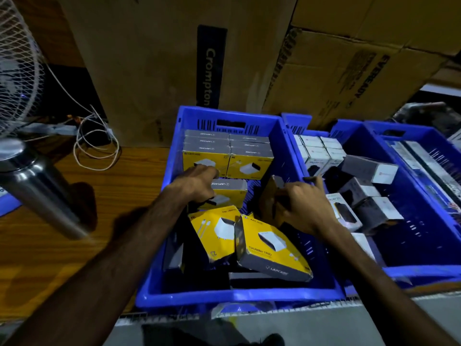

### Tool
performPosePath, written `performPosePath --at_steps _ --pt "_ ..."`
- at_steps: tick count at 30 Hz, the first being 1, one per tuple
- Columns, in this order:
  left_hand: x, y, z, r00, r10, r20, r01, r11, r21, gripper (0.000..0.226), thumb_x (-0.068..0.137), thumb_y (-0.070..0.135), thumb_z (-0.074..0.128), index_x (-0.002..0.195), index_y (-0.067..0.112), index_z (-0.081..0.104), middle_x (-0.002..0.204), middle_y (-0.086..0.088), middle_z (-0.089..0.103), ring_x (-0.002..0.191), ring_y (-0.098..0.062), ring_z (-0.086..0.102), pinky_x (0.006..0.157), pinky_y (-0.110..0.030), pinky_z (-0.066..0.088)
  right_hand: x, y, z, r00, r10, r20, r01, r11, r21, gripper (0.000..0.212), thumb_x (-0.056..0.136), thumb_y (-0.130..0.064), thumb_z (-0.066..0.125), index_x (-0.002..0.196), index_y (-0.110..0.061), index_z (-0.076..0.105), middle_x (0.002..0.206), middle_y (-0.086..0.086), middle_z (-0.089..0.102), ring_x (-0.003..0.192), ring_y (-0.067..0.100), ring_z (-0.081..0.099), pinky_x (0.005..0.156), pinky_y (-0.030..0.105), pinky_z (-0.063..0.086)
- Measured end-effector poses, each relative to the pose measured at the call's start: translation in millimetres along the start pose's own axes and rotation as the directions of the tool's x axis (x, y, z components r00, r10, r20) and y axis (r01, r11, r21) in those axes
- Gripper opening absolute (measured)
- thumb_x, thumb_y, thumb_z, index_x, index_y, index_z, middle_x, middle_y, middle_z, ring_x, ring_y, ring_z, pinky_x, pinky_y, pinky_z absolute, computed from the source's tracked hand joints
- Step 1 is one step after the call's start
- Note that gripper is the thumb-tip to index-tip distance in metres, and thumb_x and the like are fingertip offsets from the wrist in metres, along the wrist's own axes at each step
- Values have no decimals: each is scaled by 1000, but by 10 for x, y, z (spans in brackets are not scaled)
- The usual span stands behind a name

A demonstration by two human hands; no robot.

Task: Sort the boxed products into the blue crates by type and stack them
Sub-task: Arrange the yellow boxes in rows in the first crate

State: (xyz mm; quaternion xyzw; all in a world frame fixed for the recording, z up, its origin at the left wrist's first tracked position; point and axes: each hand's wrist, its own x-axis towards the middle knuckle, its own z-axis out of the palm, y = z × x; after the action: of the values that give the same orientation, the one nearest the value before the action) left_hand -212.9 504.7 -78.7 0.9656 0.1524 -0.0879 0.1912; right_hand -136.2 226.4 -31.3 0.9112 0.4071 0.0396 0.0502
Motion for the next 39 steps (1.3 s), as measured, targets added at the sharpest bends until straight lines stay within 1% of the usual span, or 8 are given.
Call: performPosePath --at_steps 4,9,13,20,24,29,34,39 --pt "-7 -3 -9 1000 11 -6 -11 1000 19 58 84 30 75 138 28 54 142 -5 55 125 -31 56 98 -45 53 -69 -8 -23 967 50 -250 12 971 239 15 98 -36 59 91 -29 71 84 -7 73 78 20 66 88 41 39" --pt "-72 -10 -76 991 57 -119 -53 998 34 53 89 29 74 138 25 55 143 -3 54 131 -29 51 103 -41 46 -14 38 17 896 272 -350 -46 843 536 22 98 -33 64 86 -19 76 81 -3 76 70 17 69 68 41 55" --pt "-94 33 -203 938 197 -285 -85 928 363 43 89 38 71 129 28 58 132 -2 60 125 -28 50 105 -45 38 -13 72 21 829 430 -357 -66 709 702 22 98 -31 66 86 -16 76 76 -2 74 70 15 69 66 42 56" --pt "61 19 -628 944 184 -273 30 779 627 40 91 47 61 122 22 65 130 -7 55 124 -31 47 106 -51 35 -1 85 19 822 473 -317 -86 654 751 22 97 -33 66 83 -18 76 74 -8 73 69 7 68 68 41 57" --pt "150 -24 -691 952 217 -215 1 702 712 37 97 46 52 119 19 66 125 -8 62 120 -32 53 106 -51 35 -12 82 0 825 477 -304 -81 631 771 22 97 -33 66 85 -18 76 75 -11 73 69 3 68 68 40 58" --pt "266 -39 -662 954 246 -173 -18 621 783 29 93 46 59 109 23 69 109 -1 70 107 -27 62 104 -49 35 -9 99 10 829 474 -298 -67 612 788 22 98 -32 66 84 -19 76 73 -10 73 67 4 68 65 41 58" --pt "364 12 -611 966 186 -177 13 653 757 15 88 39 68 94 27 60 91 4 66 91 -21 64 101 -45 39 -20 119 11 826 479 -297 -57 595 801 23 97 -31 67 81 -18 75 72 -7 73 66 5 68 64 41 58" --pt "396 106 -594 965 138 -223 46 747 663 16 92 27 67 92 24 52 91 -1 63 89 -24 66 87 -42 47 -12 130 21 824 496 -274 -71 570 818 24 97 -33 67 80 -17 74 70 -4 73 66 9 69 64 43 57"
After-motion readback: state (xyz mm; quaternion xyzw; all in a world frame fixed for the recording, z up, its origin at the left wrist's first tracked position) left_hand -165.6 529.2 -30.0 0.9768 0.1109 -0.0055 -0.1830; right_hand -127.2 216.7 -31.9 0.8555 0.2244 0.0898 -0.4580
